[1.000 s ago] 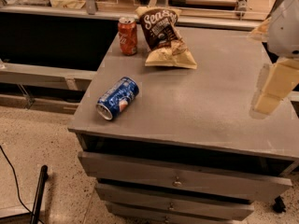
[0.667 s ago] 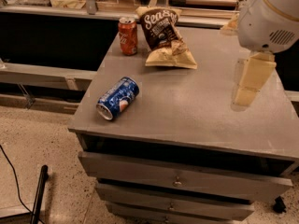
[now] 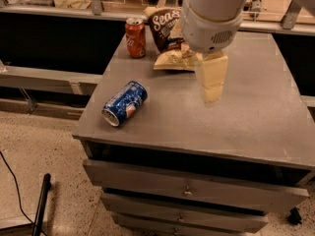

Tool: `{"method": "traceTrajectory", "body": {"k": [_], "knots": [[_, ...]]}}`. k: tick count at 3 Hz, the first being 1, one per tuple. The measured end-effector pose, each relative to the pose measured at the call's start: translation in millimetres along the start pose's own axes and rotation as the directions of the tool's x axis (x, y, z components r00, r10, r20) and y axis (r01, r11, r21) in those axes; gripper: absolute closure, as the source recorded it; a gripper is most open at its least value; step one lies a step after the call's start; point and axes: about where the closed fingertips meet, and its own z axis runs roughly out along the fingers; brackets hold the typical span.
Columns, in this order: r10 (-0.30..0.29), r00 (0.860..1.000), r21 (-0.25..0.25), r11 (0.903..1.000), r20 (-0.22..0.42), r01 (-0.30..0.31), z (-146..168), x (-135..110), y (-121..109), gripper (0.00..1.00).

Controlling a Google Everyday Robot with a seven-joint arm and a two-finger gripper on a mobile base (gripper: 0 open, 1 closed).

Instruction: Place pepsi can upright

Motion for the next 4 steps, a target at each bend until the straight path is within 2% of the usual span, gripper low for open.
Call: {"method": "traceTrajectory", "body": {"k": [1, 2, 3, 4], "knots": [[-0.185, 0.980, 0.015, 0.9822, -0.075, 0.187, 13, -32, -1, 0.00], [-0.191, 0.978, 0.011, 0.9812, -0.082, 0.193, 16, -32, 2, 0.00], [-0.278, 0.960, 0.008, 0.9605, -0.022, 0.278, 20, -49, -2, 0.00], [-0.451, 0.892, 0.013, 0.8928, 0.033, 0.450, 30, -78, -17, 0.00]]}}
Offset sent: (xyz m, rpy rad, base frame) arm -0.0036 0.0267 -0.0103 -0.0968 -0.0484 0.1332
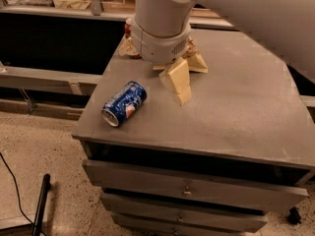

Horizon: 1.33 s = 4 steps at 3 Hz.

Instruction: Place pepsi can upright

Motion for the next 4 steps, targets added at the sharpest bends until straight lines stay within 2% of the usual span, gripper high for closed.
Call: {"method": "traceTrajectory", "body": {"k": [1, 2, 3, 4], "knots": [[-0.159, 0.987, 0.010, 0.9873, 0.022, 0.158, 13, -27, -28, 0.00], [-0.258, 0.965, -0.007, 0.9659, 0.042, 0.259, 30, -48, -50, 0.00], [-0.312, 0.948, -0.054, 0.9475, 0.066, 0.315, 53, -64, -58, 0.00], [-0.313, 0.945, -0.101, 0.9412, 0.099, 0.322, 75, -71, -60, 0.00]]}}
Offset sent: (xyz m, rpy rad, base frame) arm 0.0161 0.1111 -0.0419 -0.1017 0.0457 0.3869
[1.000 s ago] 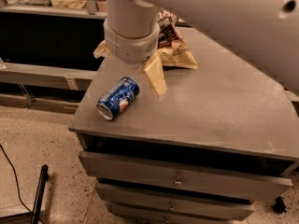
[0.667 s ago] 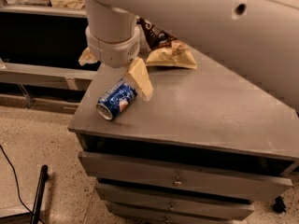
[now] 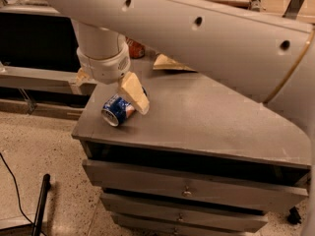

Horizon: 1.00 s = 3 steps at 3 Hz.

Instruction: Place pepsi can upright

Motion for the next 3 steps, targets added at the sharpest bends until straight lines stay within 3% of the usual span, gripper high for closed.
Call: {"method": "traceTrajectory", "body": {"k": [2, 3], "knots": [[0.070, 0.997, -0.064, 0.9956, 0.022, -0.068, 36, -3, 3, 0.00], [0.106, 0.994, -0.085, 0.9910, 0.026, -0.104, 46, 0, 10, 0.16]]}}
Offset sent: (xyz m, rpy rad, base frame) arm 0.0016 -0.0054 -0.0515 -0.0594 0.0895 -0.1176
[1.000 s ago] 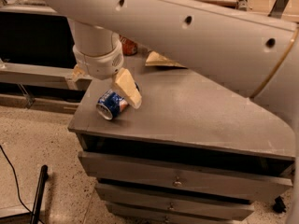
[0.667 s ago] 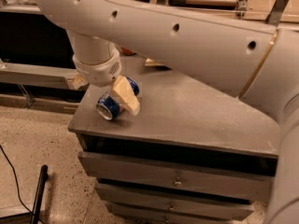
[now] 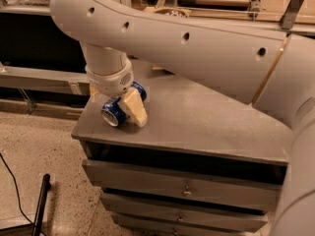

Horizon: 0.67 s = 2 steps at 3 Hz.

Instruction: Place pepsi can upright

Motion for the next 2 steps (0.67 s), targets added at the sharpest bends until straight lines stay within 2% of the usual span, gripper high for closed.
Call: {"method": "traceTrajectory", "body": {"k": [1, 2], "knots": [[0.024, 1.000, -0.011, 0.9997, -0.008, -0.024, 2, 3, 4, 0.40], [0.011, 1.000, 0.019, 0.9998, -0.006, -0.011, -14, 0, 7, 0.64]]}}
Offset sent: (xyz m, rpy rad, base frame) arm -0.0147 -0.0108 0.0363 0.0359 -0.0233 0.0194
